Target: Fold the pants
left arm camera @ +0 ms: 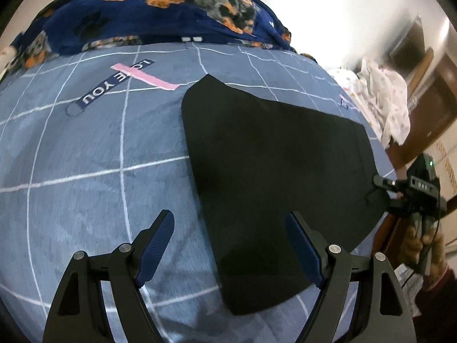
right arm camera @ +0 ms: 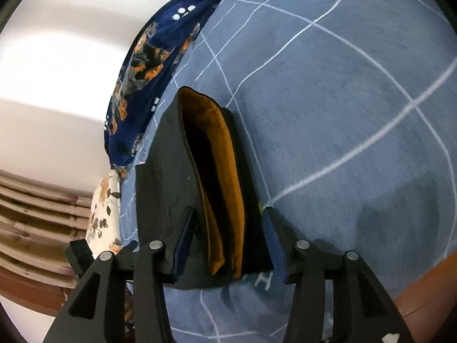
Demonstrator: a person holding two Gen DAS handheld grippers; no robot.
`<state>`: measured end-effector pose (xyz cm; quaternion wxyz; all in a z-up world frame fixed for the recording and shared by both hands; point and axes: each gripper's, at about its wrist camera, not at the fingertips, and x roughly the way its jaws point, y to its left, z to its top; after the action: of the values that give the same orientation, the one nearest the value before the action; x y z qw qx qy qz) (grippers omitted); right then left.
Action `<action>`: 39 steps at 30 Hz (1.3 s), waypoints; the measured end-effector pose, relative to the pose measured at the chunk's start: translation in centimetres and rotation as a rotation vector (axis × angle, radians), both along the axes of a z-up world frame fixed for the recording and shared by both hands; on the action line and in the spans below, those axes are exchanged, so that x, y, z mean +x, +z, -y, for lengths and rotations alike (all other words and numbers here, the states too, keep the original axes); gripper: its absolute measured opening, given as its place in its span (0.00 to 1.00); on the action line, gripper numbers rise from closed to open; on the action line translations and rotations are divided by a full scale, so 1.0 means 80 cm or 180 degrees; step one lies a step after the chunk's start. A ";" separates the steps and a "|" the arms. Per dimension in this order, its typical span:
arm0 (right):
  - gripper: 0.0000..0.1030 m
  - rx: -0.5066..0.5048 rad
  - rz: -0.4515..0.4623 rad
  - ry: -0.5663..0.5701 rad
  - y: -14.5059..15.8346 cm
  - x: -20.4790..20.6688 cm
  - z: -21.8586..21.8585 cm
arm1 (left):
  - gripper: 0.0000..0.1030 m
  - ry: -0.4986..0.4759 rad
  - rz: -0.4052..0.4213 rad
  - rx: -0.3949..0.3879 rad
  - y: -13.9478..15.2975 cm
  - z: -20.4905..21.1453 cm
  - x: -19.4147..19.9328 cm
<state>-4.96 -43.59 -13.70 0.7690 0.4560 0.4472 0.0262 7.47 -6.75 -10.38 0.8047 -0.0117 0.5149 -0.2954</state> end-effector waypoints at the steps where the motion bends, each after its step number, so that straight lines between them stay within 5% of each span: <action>1: 0.45 0.0016 0.0004 0.0029 -0.003 0.004 0.001 | 0.78 -0.0018 0.0006 0.0036 -0.002 0.002 0.002; 17: 0.55 0.0069 0.0091 0.0401 -0.008 0.047 0.001 | 0.78 -0.0210 0.0055 0.0312 -0.019 0.030 0.018; 39: 0.60 0.0198 0.0199 0.0873 -0.009 0.079 0.001 | 0.84 -0.0321 -0.0012 0.0272 -0.034 0.047 0.041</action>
<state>1.33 -43.68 -14.45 0.7573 0.4131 0.4801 0.1591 10.79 -10.49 -13.08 0.7876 0.0480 0.5285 -0.3133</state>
